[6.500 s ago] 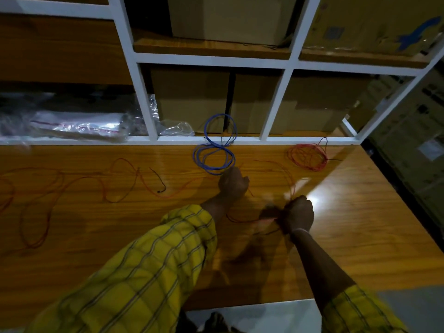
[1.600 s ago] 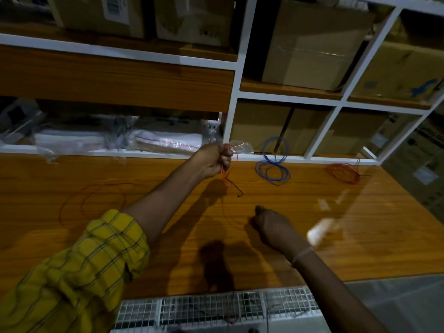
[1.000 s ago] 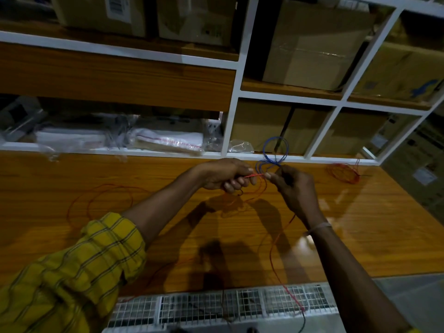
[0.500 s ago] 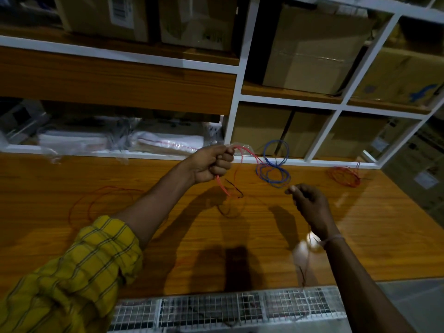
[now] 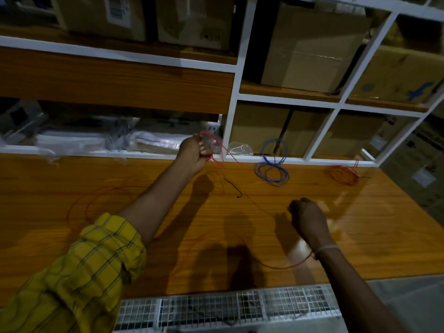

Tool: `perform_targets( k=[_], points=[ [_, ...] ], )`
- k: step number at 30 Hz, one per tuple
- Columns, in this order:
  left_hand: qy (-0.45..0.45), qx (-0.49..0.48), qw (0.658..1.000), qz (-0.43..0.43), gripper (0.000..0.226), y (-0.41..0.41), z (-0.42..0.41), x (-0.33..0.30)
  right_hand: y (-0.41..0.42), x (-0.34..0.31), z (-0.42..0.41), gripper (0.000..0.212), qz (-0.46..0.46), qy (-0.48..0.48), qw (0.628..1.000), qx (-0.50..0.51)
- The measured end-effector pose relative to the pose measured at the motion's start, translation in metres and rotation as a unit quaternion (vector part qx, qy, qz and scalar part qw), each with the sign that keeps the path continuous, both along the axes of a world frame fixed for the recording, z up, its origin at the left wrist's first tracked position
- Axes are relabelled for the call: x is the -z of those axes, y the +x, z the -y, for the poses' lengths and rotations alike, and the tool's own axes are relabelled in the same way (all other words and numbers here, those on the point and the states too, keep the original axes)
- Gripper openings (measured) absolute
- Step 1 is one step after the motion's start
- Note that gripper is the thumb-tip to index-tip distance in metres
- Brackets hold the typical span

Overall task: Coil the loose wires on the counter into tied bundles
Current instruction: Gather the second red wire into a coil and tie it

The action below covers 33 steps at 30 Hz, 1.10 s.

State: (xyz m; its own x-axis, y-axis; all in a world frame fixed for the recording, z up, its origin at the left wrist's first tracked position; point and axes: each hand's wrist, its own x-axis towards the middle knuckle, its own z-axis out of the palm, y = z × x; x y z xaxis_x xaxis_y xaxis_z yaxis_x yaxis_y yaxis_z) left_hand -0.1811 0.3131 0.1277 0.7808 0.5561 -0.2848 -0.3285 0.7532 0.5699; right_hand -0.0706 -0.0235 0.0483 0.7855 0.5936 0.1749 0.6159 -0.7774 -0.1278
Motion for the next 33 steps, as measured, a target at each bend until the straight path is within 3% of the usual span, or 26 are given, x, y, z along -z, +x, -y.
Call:
perform_targets(
  k=[3,5,7,10,14,16,19,23,27,29,33],
  points=[
    [0.103,0.027,0.993,-0.042,0.017,0.003,0.023,-0.002,-0.034,-0.018,-0.035,0.020,-0.016,-0.189,0.979,-0.079],
    [0.195,0.066,0.976,-0.071,0.021,0.003,0.036,-0.003,-0.053,-0.028,-0.053,0.020,-0.017,-0.206,0.966,-0.159],
    [0.284,0.125,0.947,-0.086,0.023,0.002,0.048,-0.002,-0.064,-0.042,-0.065,0.017,-0.020,-0.151,0.965,-0.215],
    [0.401,0.228,0.882,-0.095,0.025,-0.005,0.061,0.000,-0.066,-0.067,-0.072,0.019,-0.041,-0.002,0.974,-0.223],
    [0.468,0.352,0.804,-0.100,0.028,-0.013,0.070,0.001,-0.053,-0.084,-0.069,0.021,0.017,0.148,0.971,-0.186],
    [0.494,0.400,0.765,-0.107,0.028,-0.016,0.073,0.000,-0.046,-0.088,-0.068,0.024,-0.012,0.214,0.964,-0.159],
    [0.519,0.417,0.734,-0.133,0.029,-0.019,0.075,-0.003,-0.038,-0.088,-0.064,0.028,-0.071,0.275,0.950,-0.127],
    [0.449,0.460,0.757,-0.115,0.027,-0.018,0.069,-0.003,-0.028,-0.084,-0.056,0.035,-0.143,0.305,0.933,-0.130],
    [0.382,0.465,0.793,-0.097,0.026,-0.018,0.058,-0.004,-0.014,-0.072,-0.040,0.041,-0.306,0.364,0.869,-0.135],
    [0.344,0.435,0.829,-0.079,0.026,-0.018,0.052,-0.004,-0.006,-0.062,-0.031,0.039,-0.350,0.379,0.848,-0.123],
    [0.210,0.334,0.919,-0.027,0.025,-0.019,0.035,-0.003,0.008,-0.042,-0.021,0.035,-0.373,0.384,0.842,-0.069]
  ],
)
